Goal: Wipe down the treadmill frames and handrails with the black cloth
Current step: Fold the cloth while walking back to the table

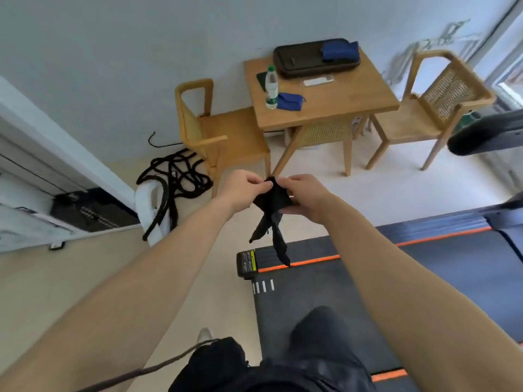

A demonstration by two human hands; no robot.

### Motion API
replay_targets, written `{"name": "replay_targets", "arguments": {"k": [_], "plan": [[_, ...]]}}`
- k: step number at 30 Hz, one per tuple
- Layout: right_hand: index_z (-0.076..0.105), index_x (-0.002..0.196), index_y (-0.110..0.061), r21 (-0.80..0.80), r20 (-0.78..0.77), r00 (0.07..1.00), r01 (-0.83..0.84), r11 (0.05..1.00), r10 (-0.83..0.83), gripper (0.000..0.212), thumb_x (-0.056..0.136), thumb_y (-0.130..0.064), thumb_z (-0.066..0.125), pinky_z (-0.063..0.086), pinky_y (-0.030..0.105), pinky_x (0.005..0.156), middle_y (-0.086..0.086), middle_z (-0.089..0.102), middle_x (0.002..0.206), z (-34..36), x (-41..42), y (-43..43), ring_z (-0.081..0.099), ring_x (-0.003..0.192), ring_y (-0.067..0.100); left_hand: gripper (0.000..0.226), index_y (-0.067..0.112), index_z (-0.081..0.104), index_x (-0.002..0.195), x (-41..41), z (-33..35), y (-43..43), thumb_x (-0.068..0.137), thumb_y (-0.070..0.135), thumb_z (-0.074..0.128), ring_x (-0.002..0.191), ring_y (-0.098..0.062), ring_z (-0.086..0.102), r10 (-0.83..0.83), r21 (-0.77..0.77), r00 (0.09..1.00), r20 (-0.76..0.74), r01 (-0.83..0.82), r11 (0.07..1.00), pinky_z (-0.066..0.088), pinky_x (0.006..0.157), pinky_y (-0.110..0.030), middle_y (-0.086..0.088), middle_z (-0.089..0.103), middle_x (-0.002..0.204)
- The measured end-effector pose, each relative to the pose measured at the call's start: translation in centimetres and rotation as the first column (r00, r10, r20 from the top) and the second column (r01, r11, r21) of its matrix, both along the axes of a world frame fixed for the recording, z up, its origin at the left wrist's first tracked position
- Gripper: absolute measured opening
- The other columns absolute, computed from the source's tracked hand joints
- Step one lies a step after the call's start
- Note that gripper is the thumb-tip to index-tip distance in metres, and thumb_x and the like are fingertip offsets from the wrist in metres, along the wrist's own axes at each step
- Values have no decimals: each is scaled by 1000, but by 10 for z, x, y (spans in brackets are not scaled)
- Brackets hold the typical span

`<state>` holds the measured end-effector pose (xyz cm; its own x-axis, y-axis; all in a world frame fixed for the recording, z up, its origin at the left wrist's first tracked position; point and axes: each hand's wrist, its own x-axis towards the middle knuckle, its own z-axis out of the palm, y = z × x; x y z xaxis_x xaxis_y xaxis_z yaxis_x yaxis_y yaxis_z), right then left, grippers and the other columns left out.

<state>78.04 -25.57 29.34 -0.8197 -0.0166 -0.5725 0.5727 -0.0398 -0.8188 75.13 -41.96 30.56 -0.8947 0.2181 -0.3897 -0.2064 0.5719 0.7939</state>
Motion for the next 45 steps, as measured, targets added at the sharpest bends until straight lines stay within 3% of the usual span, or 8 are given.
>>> {"name": "replay_targets", "arguments": {"k": [10,17,22,28,33,37,41,45], "plan": [[65,115,-3,4,-89,987,132,991,-131,25,97,-21,64,61,36,69,16,69,107,-161,-48,-233,71,100,32,16,7,75,105,-42,-164,-216,92,10,67,72,-13,63,30,229,1000,-2,-29,973,50,57,-18,-4,69,83],[69,111,-4,-51,-88,994,62,997,-66,22,98,-17,58,59,41,87,10,72,98,-151,-52,-318,69,100,28,13,5,74,98,-51,-160,-306,86,-1,73,96,-25,73,125,378,967,222,-204,903,61,81,-29,-17,73,102],[67,124,-3,-113,-261,961,-124,986,91,40,90,4,48,55,40,96,20,67,113,-147,-82,-336,67,103,27,26,-4,69,113,-93,-145,-328,88,-8,67,97,-28,74,158,500,902,401,-361,787,61,76,-26,-21,73,108],[69,121,-2,13,-380,920,-99,995,96,31,91,5,64,58,39,92,18,73,111,-155,-150,-316,71,105,29,23,1,68,112,-163,-129,-313,90,0,68,90,-24,76,149,384,871,469,-353,853,62,72,-27,-18,76,101],[68,121,-1,-45,-358,933,-49,998,30,28,93,-1,64,57,41,90,19,72,114,-160,-210,-273,70,106,32,22,16,62,115,-231,-123,-283,94,19,62,80,-20,77,94,254,940,329,-184,949,61,71,-31,-7,78,92],[68,119,-2,-52,-359,932,27,998,-44,26,94,-4,64,58,39,87,18,72,109,-155,-251,-232,70,105,32,22,18,65,106,-281,-122,-250,89,9,54,73,-19,58,-114,166,986,118,94,982,47,57,-25,-5,61,85],[68,115,-4,-90,-298,946,108,990,-130,21,96,-4,61,57,39,90,14,71,104,-156,-291,-189,69,105,31,36,27,60,119,-333,-138,-211,88,9,65,74,-12,53,-469,-136,873,-137,452,882,40,62,-23,3,53,81],[69,99,-9,-164,-192,956,192,968,-222,19,95,0,54,51,39,90,12,66,99,-162,-331,-144,62,104,29,23,36,61,104,-396,-161,-163,85,31,72,96,-18,54,-646,-299,750,-140,590,750,40,67,-27,2,51,101]]}}
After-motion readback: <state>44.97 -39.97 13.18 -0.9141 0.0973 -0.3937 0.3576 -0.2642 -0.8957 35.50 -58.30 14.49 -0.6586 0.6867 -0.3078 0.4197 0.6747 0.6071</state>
